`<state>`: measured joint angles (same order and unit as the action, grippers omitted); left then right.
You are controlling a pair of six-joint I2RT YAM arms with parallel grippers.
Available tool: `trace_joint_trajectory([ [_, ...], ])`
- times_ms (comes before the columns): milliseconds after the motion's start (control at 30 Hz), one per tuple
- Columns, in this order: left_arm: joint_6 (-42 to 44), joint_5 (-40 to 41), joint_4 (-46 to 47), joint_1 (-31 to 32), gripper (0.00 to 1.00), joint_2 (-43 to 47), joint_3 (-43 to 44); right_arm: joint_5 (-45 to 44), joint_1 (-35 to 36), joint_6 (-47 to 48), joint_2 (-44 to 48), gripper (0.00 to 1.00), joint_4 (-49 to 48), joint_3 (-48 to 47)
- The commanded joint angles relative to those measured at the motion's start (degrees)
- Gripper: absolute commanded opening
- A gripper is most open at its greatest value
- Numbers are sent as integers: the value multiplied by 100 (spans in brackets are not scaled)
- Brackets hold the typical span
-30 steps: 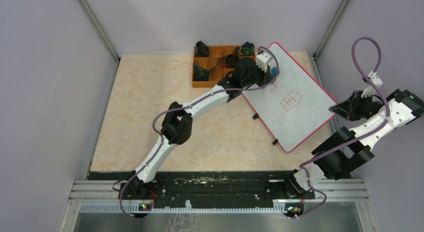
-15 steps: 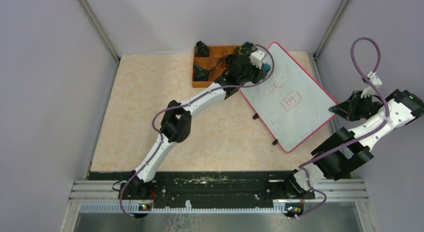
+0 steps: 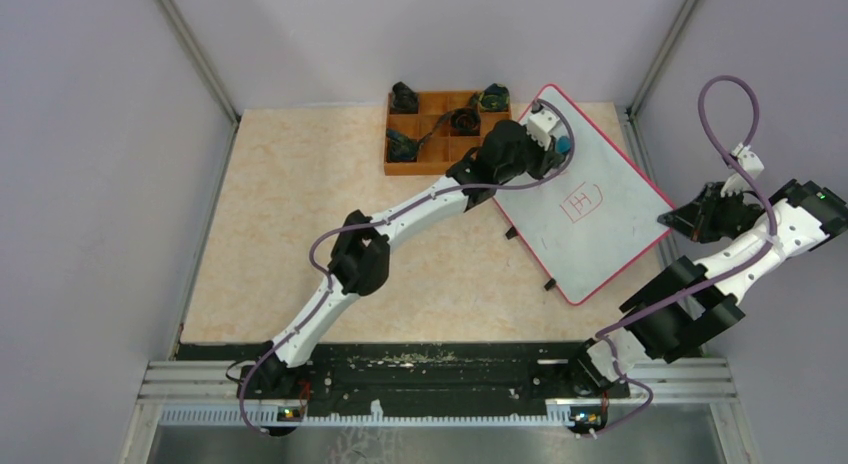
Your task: Erase the whiteboard
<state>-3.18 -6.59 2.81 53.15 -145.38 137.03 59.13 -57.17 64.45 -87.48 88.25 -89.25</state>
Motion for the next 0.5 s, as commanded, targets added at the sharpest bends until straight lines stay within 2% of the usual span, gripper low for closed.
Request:
trace_joint_trajectory([
  [0,-218,-691,239,233,0,133,123,-389,139,596,232,0,-238,104],
  [200,36,-955,555,346,0,264,-47,-393,139,621,243,0,-238,160],
  [467,274,-520,385,270,0,275,84,-394,144,639,232,0,-240,179],
])
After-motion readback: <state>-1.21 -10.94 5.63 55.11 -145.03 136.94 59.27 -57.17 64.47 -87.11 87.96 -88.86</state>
